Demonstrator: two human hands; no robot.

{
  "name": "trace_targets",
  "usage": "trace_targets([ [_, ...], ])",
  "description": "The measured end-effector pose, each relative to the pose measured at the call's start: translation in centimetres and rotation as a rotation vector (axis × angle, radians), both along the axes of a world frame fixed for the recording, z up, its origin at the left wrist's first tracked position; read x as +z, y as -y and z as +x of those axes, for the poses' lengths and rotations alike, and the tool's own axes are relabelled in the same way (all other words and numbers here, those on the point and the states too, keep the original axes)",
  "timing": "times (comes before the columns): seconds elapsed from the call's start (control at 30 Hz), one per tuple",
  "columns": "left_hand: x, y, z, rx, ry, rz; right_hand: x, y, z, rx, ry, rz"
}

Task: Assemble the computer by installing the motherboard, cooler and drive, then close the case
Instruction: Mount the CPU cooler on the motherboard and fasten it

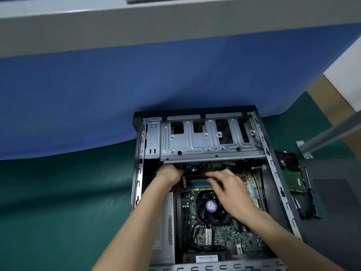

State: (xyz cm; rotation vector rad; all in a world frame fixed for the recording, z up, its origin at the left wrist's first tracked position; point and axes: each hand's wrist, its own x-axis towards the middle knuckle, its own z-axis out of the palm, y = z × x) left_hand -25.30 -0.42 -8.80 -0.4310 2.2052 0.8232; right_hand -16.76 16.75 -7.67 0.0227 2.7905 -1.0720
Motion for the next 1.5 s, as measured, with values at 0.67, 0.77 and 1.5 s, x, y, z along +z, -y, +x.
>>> trace_targets([
  [0.67, 1.3, 0.2, 1.2, -0.118, -0.087, 0.225, -0.6, 1.0, -5.0, -0.777, 0.502, -1.196],
  [0.77, 1.5, 0.4, 1.3, -0.179, -0.062, 0.229, -0.3, 0.3, -4.4, -0.755, 0.544, -1.363],
  [1.5, 3.2, -4.8, 4.4, -0.526, -0.623, 0.227, 0.5, -2.0, -1.5, -0.967, 0.481, -1.193],
])
